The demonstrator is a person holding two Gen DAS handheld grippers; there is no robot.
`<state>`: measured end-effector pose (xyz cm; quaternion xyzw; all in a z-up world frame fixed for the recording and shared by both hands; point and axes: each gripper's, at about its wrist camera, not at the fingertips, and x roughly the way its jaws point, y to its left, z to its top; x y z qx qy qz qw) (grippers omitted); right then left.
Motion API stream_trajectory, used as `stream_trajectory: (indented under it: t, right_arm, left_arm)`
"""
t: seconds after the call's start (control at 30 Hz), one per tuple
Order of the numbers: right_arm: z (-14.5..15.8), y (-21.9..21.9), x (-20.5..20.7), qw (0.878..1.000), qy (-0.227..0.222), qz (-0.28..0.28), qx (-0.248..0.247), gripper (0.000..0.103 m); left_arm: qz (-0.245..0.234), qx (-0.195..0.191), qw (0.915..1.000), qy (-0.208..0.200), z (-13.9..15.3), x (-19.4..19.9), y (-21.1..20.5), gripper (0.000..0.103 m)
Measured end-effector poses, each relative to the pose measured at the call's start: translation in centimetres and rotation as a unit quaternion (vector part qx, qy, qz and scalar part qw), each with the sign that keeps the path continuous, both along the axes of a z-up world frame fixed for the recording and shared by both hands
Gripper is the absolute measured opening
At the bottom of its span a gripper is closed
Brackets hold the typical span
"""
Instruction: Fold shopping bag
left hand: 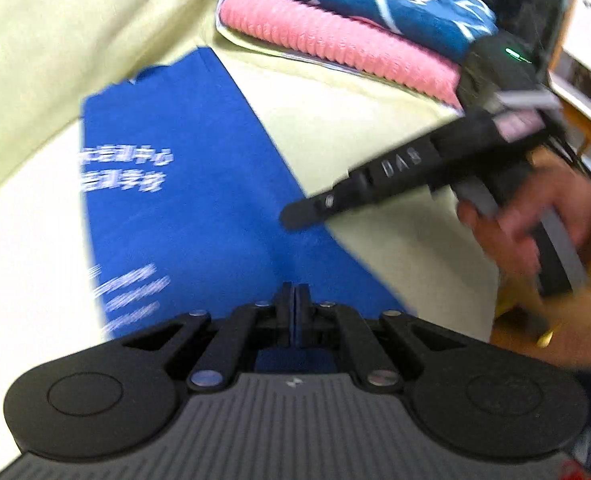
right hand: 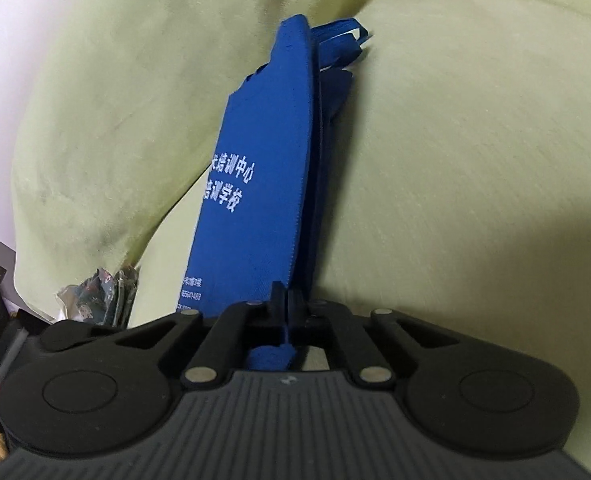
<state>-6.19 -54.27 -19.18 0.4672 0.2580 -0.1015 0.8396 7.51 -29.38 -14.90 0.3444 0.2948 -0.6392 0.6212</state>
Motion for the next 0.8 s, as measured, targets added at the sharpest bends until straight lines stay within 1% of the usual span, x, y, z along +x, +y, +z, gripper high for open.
stream_trajectory:
  t: [0.1, 0.17, 0.23, 0.33, 0.47, 0.53, 0.57, 0.6, 0.63, 0.7, 0.8]
  right_arm:
    - [0.8, 0.6, -0.1, 0.999, 0.011, 0.011, -0.032, 0.000]
    - [0.8, 1.0, -0.1, 0.999, 0.015, 0.013, -0.046, 0.000]
    - [0.7, 1.3, -0.1, 0.999, 0.016, 0.011, -0.051, 0.000]
    - [0.6, 1.5, 0.3, 0.998, 0.019, 0.007, -0.057, 0.000]
    - [1.0, 2.1, 0.5, 0.997, 0.026, 0.005, -0.071, 0.000]
    - [1.2, 2.3, 0.7, 0.997, 0.030, 0.005, -0.076, 0.000]
    - [1.2, 2.4, 0.9, 0.996, 0.032, 0.005, -0.079, 0.000]
    - [1.3, 2.4, 1.0, 0.996, 0.034, 0.006, -0.082, 0.000]
    - [1.3, 2.5, 1.2, 0.996, 0.036, 0.007, -0.085, 0.000]
    - [1.4, 2.5, 1.2, 0.995, 0.037, 0.007, -0.088, 0.000]
    - [1.3, 2.6, 1.4, 0.996, 0.035, 0.004, -0.086, 0.000]
  left_arm:
    - [-0.012, 0.002, 0.9995, -0.028, 1.1, 0.0, 2.5, 0.000]
    - [-0.027, 0.010, 0.9981, -0.055, 2.2, 0.2, 5.6, 0.000]
    - [-0.048, 0.024, 0.9939, -0.096, 2.6, -0.1, 8.3, 0.000]
    - [-0.083, 0.035, 0.9851, -0.146, 2.0, -1.4, 10.5, 0.000]
    - [-0.122, 0.027, 0.9743, -0.188, 0.4, -2.8, 9.3, 0.001]
    - [-0.139, 0.020, 0.9680, -0.208, -0.3, -3.2, 8.2, 0.010]
    - [-0.148, 0.021, 0.9674, -0.204, -0.6, -3.1, 7.9, 0.012]
    - [-0.157, 0.023, 0.9667, -0.201, -0.8, -3.0, 7.5, 0.017]
    - [-0.167, 0.026, 0.9652, -0.199, -1.0, -2.8, 7.3, 0.018]
    - [-0.187, 0.035, 0.9594, -0.209, -1.2, -2.5, 7.5, 0.018]
    - [-0.197, 0.047, 0.9542, -0.220, -1.0, -2.0, 8.4, 0.019]
